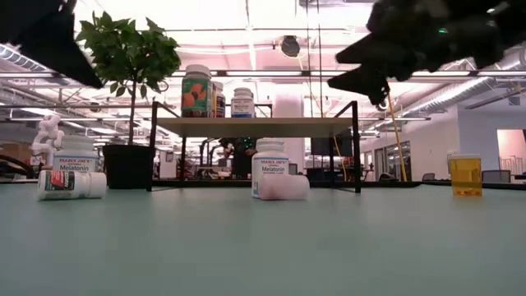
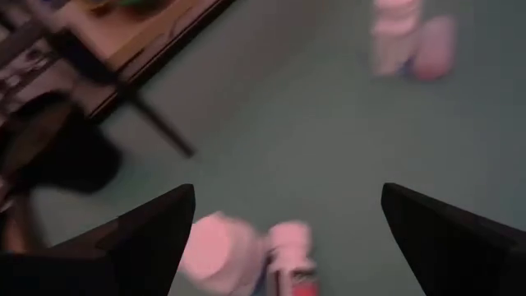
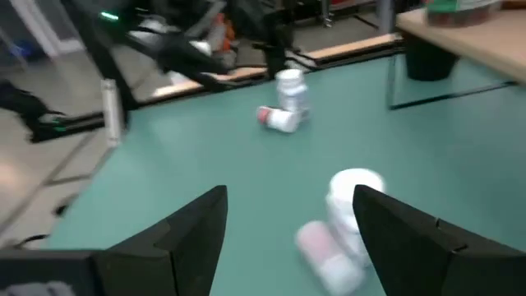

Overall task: Pick and place medicine bottles onto shelf by color
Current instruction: Put the left small white pill bottle on the shelf

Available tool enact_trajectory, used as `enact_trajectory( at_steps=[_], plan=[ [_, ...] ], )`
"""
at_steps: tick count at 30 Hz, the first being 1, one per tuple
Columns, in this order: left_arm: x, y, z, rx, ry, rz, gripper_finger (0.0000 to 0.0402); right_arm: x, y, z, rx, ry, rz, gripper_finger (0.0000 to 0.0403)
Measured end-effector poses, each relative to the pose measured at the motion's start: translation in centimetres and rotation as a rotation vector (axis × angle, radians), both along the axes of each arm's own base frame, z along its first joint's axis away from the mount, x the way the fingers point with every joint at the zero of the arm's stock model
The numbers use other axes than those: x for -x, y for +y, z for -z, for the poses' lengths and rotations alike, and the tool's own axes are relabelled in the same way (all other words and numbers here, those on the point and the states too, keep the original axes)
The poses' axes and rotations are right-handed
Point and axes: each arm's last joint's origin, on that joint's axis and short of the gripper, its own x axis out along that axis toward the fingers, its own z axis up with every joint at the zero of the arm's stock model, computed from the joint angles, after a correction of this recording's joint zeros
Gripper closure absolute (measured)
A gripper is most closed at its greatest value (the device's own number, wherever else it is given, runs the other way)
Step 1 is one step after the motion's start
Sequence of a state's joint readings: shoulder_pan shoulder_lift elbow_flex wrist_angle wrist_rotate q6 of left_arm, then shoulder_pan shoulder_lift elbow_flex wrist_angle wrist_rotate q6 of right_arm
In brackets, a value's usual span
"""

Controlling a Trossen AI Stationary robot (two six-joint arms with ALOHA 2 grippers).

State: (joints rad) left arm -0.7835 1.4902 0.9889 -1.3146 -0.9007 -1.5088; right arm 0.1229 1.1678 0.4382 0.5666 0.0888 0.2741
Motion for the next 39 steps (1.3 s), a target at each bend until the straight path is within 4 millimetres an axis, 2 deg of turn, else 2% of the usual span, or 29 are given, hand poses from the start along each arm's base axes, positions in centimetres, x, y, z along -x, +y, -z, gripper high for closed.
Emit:
enact_trajectory(
  at_steps=[5,9,15,22,27,34,39],
  plan=[
    [-0.1,2.1,-0.7,0.083,0.117,-0.108,0.0009,0.7,1.1,0.7,0.016,-0.010,0.013,0.0147],
    [-0.8,4.0,-0.9,0.160,0.215,-0.059,0.0009,0.6,1.1,0.5,0.018,-0.038,0.001,0.0147],
    [-1.1,7.8,-1.1,0.347,0.387,-0.044,0.0009,0.7,1.5,0.8,0.017,-0.008,-0.038,0.0147],
    [-1.4,11.3,-1.8,0.451,0.445,-0.021,0.0009,0.9,1.8,1.0,0.062,0.016,-0.065,0.0147],
    [-2.2,12.2,-0.6,0.513,0.426,0.059,0.0009,0.9,1.9,1.2,0.068,0.034,-0.071,0.0147],
    [-1.2,13.1,-0.4,0.532,0.500,-0.041,0.0009,1.1,2.0,1.6,0.077,0.076,-0.078,0.0147],
    [-1.5,13.0,-0.4,0.548,0.489,-0.010,0.0010,1.1,2.2,1.7,0.077,0.083,-0.087,0.0147]
  ],
)
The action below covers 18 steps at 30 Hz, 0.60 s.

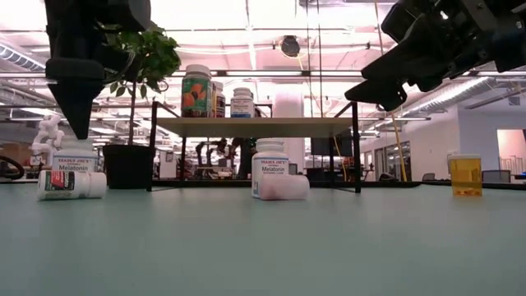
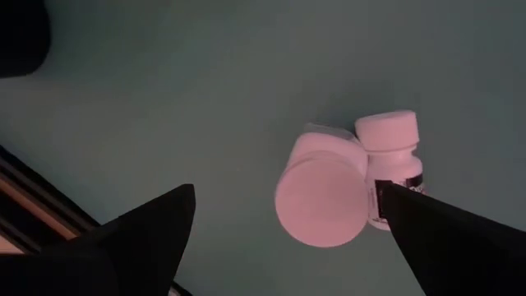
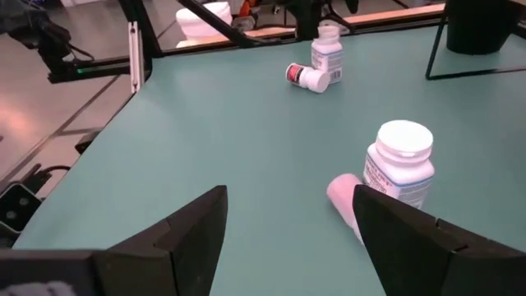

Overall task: Pick and place medicine bottles onto shelf by color
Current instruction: Put the left small white pill bottle on the shelf

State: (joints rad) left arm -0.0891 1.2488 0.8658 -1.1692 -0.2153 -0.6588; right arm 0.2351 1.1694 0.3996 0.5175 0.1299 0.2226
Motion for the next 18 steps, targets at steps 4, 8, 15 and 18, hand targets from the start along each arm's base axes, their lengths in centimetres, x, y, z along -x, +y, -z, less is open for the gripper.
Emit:
enact_trajectory(
  at_steps=[4,8,15,18],
  plan=[
    [0.0,0.0,0.0,0.007,-0.001,-0.005,0.0038,0.1,0.3,0.0,-0.002,-0.001,-0.012,0.0147],
    [0.0,0.0,0.0,0.014,-0.001,-0.001,0.0086,0.1,0.4,-0.1,-0.006,-0.006,-0.017,0.0147],
    [0.2,-0.2,2.1,0.048,-0.004,0.059,0.0125,0.1,0.5,0.1,-0.003,0.007,-0.021,0.0147],
    [0.7,-0.2,3.1,0.063,0.022,0.057,0.0124,0.1,0.5,0.1,-0.002,0.007,-0.021,0.0147]
  ],
)
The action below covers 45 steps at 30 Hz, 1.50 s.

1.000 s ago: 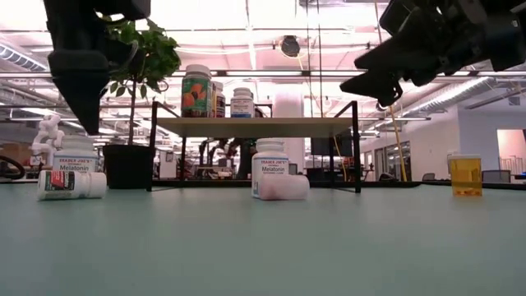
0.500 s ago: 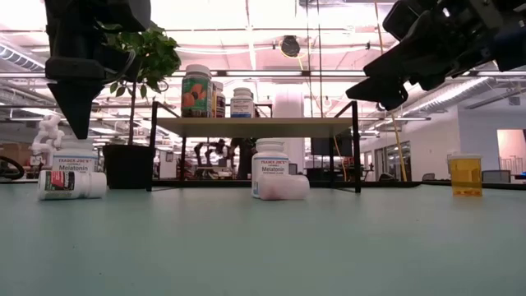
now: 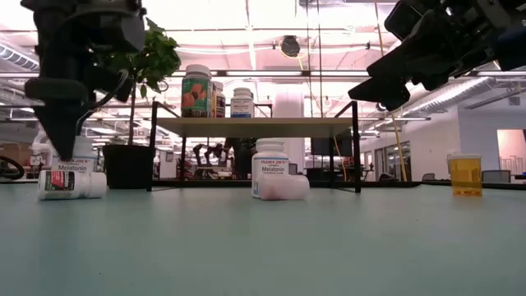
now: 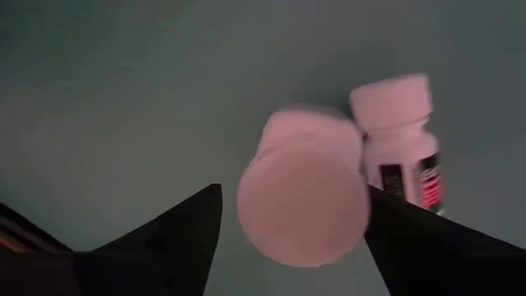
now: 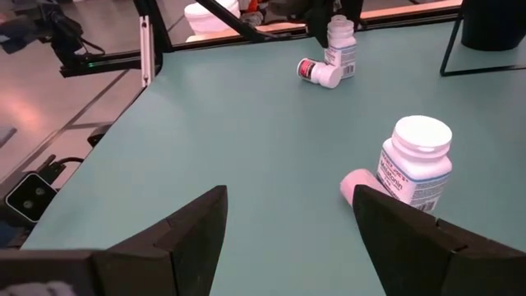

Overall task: Pick and place medicine bottles onto shelf by color
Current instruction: Put the left small white pill bottle on the shelf, then put the right small white pill bottle on the shelf

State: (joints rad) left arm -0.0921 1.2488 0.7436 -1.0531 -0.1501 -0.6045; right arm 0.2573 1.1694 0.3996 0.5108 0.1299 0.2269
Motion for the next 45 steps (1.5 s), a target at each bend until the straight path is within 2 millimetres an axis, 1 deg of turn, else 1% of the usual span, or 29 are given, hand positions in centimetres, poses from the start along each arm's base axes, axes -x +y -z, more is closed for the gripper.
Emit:
enact_trajectory(
  at_steps=[3,6,9,12,19,23,27,29,31,33,35,37,40,42,45],
  plan=[
    [0.4,0.0,0.6,0.000,0.018,-0.019,0.0140,0.0,0.0,0.0,0.003,0.000,-0.001,0.0147],
    [0.4,0.0,0.7,-0.001,0.020,-0.026,0.0182,0.0,0.0,0.1,0.007,0.006,-0.002,0.0147],
    [0.2,0.0,0.4,0.001,0.010,-0.027,0.0229,0.0,0.0,0.1,0.008,0.006,-0.002,0.0147],
    [-0.1,0.0,-0.1,0.004,-0.009,-0.017,0.0260,0.0,0.0,0.1,0.008,0.006,-0.002,0.0147],
    [-1.0,-0.1,-1.5,0.009,-0.072,-0.007,0.0286,0.0,0.0,0.1,0.008,0.006,-0.002,0.0147],
    [-1.5,-0.1,-2.4,0.000,-0.113,-0.044,0.0308,0.0,0.0,0.1,0.006,0.006,-0.001,0.0147],
    [-2.0,-0.2,-2.8,0.004,-0.158,-0.052,0.0319,0.0,0.0,0.1,0.006,0.012,-0.002,0.0147],
    [-2.6,-0.5,-3.0,0.011,-0.227,-0.044,0.0320,0.1,0.0,0.2,0.009,0.028,-0.001,0.0147],
    [-3.6,-1.0,-3.2,0.008,-0.333,-0.019,0.0319,0.3,-0.1,0.1,0.017,0.033,-0.002,0.0147],
    [-4.8,-1.5,-3.6,-0.009,-0.457,0.033,0.0315,0.6,-0.3,-0.2,0.035,0.033,0.017,0.0147],
    [-6.0,-2.2,-4.0,-0.029,-0.573,0.104,0.0305,1.0,-0.6,-0.6,0.081,0.042,0.073,0.0147],
    [-7.2,-2.7,-4.4,-0.044,-0.682,0.167,0.0289,1.4,-0.9,-1.6,0.140,0.066,0.149,0.0147],
    [-8.9,-3.3,-4.7,-0.068,-0.813,0.239,0.0256,2.1,-1.6,-3.9,0.231,0.128,0.294,0.0147],
    [-9.7,-3.6,-4.6,-0.086,-0.866,0.281,0.0232,2.7,-2.3,-5.4,0.315,0.198,0.402,0.0147],
    [-10.8,-3.8,-4.3,-0.110,-0.910,0.321,0.0198,3.3,-4.1,-7.6,0.432,0.286,0.611,0.0147]
  ],
)
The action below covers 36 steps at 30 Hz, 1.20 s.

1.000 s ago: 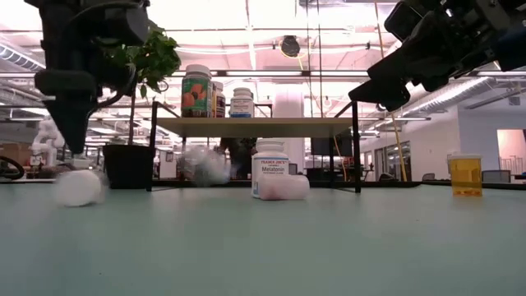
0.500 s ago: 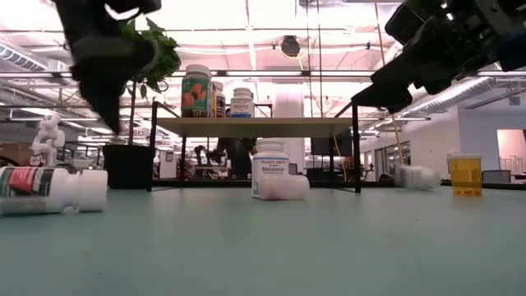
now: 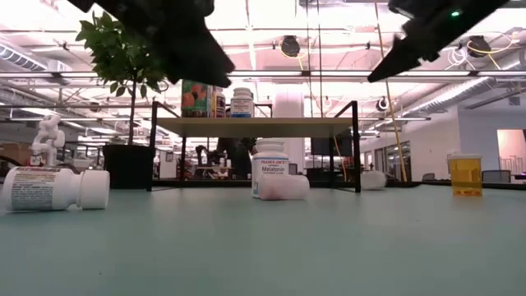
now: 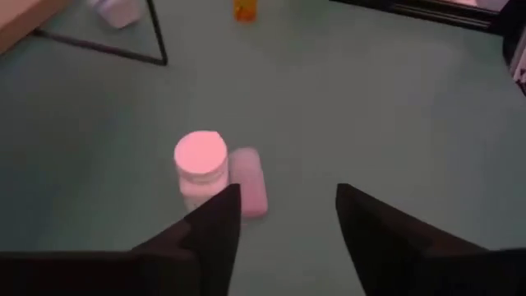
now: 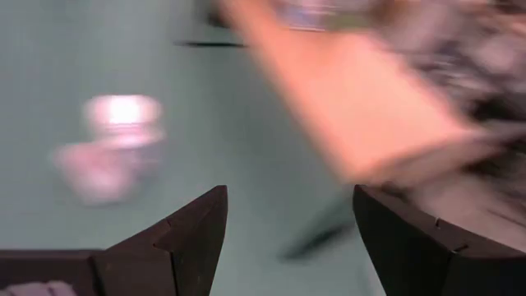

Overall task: Pick and place medicine bottles onto shelf by color
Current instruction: Put the right small white pill bottle on the shelf

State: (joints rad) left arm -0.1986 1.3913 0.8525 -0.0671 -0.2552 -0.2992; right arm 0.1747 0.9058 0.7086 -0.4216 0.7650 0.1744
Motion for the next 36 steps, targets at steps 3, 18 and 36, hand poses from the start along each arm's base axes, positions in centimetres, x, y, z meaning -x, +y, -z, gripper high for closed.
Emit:
enact_trajectory(
  at_steps=[3,18,36],
  plan=[
    [-1.0,-0.2,0.7,-0.003,-0.034,0.007,0.0173,0.3,-2.6,-0.9,0.009,0.038,0.170,0.0147],
    [-3.1,-4.0,7.1,0.080,0.106,0.131,0.0173,4.3,-14.0,1.9,-0.296,0.011,0.776,0.0153],
    [-2.8,-4.6,7.8,0.017,0.160,0.193,0.0172,4.3,-23.4,8.6,-0.863,-0.277,0.851,0.0190]
  ],
)
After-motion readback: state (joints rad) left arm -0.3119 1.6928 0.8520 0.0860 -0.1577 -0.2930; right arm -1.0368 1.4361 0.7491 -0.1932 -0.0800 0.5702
